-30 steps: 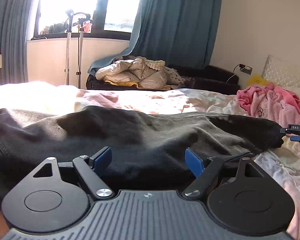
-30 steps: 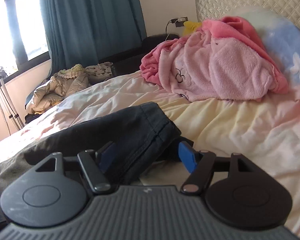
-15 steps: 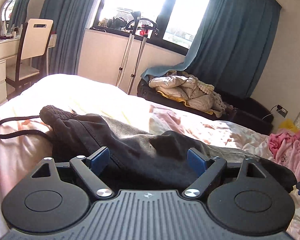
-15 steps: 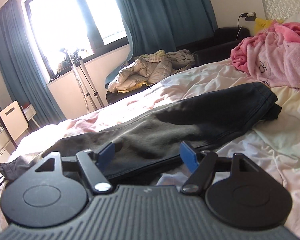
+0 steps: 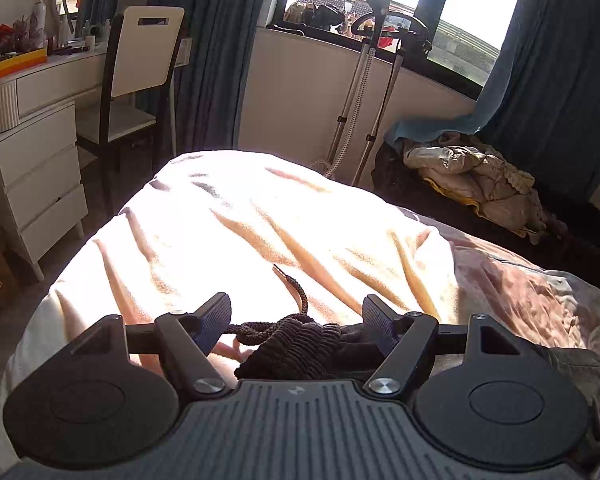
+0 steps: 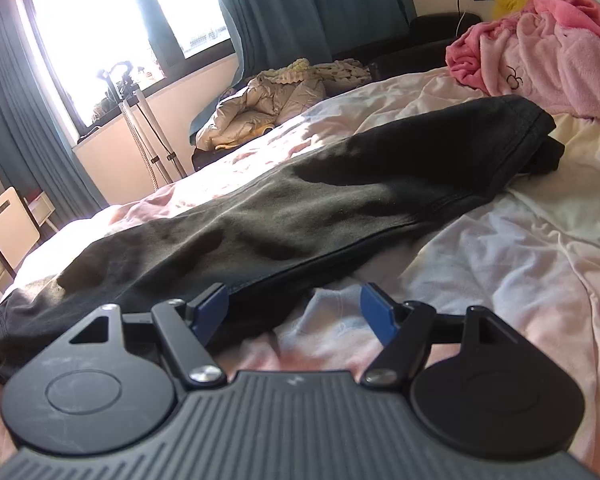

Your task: Fold clothes

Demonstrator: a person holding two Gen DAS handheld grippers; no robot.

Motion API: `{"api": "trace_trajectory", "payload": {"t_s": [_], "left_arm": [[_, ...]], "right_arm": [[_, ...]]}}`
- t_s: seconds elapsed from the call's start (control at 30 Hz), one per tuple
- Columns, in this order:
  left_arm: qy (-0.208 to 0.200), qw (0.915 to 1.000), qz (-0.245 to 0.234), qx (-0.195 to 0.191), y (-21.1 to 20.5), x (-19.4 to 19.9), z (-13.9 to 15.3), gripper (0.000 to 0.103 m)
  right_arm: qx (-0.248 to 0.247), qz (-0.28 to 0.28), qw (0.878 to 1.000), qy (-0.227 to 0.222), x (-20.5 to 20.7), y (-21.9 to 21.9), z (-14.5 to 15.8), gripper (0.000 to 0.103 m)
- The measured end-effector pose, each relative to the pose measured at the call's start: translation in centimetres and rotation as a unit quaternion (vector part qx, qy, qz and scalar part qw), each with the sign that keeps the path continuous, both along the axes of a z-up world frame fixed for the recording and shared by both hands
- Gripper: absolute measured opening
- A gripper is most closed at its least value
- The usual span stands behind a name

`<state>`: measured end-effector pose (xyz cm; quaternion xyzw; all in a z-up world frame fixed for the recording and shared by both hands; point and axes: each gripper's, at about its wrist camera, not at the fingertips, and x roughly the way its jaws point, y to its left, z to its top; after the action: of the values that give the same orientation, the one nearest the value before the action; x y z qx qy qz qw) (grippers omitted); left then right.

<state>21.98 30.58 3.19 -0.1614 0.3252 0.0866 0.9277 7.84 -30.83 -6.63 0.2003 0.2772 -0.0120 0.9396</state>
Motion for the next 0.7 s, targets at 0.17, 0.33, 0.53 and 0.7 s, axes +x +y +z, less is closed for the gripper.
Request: {"api": "trace_trajectory", "payload": {"t_s": [0.17,0.33,0.53,0.7], "left_arm": [[0.069,0.9972,0.014,-0.025,1.3,3.8,-2.9,0.068],[0.104,0.9879,-0.006,-0.115,2.3,5.1,-4.3,0.060],[0.132,0.9815,-0.028,-0.136,2.0,6.3,-4.4,0.060],[0.151,0.9488,-0.089,-0.263,3.0,7.7,-4.1,0.060]], "right_arm": [[0.012,0.012,1.000,0.007,1.6,0.4,-0.7,0.074],[0.026,0.023,0.999,0.034,3.7,0.7,-2.0,0.074],[0.047,0.049,0.997,0.049,5.0,1.2,-3.0,0.074],[0.042,0.064,0.996,0.053,5.0,2.0,-2.9,0.075]]}}
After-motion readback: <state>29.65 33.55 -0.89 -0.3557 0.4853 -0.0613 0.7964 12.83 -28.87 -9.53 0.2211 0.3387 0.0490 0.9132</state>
